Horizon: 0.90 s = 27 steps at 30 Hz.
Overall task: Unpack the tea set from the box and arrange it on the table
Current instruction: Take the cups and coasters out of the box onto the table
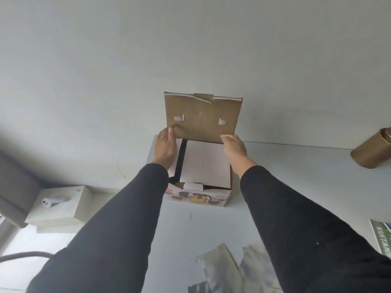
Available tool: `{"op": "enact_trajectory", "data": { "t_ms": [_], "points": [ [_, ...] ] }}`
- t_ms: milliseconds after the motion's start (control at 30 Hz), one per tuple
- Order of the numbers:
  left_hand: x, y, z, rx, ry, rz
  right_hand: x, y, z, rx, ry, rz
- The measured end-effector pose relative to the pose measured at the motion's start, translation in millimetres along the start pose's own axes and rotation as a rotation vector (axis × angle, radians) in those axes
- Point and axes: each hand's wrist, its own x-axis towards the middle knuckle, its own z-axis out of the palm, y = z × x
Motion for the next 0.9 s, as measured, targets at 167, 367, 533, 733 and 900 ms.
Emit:
{"op": "enact_trajectory", "data": {
  "t_ms": [167,367,533,733,900],
  "points": [
    [15,-4,10,0.114,-0.057,0.011,27,4,6,0.054,0.030,0.018],
    [23,-4,12,0.170,-0.050,-0.024,32,12,3,0.148,-0.013,0.000],
    [13,-4,7,0.270,-0.083,-0.009,6,13,21,-0.444,0.197,-0.466],
    [-4,-4,-16,0.369,-0.098,0.000,-40,12,49,-0.588,-0.128,-0.847],
    [-21,-2,-42,0.327,-0.058,0.063,-77,10,56,-0.810,-0.237,-0.816]
  ]
}}
